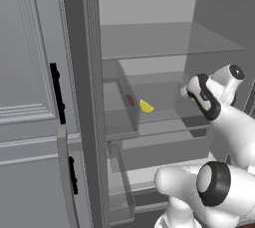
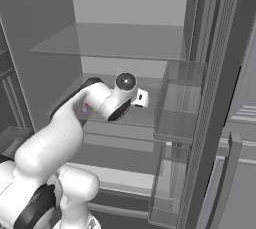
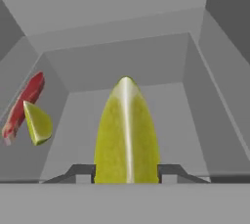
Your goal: Place one lemon wedge and one steak in each tupperware on the nearby counter, to pack two identical lunches.
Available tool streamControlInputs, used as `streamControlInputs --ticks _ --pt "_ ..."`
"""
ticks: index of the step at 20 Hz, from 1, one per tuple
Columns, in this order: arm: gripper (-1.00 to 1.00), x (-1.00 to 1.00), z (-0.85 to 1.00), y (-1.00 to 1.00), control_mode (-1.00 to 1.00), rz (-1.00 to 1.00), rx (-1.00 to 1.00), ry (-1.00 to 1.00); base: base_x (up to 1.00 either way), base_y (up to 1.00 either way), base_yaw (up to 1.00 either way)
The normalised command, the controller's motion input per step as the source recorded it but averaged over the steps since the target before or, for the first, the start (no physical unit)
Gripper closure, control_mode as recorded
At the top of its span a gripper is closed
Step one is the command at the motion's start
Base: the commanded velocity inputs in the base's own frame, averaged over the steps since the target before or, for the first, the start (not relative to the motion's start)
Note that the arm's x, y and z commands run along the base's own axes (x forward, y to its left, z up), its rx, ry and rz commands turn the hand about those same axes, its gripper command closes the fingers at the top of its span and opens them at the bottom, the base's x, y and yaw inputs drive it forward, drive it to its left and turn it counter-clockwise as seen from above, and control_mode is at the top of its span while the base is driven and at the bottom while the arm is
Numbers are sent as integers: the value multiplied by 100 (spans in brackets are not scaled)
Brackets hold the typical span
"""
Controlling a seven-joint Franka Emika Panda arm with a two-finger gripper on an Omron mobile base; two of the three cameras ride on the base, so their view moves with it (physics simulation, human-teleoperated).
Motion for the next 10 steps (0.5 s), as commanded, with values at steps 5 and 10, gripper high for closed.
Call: streamControlInputs --ticks 5,10 --pt "100 -100 69 2 -100 0 -8 12 0 0 0" --pt "100 -100 -10 -8 -100 7 -12 3 0 0 0"
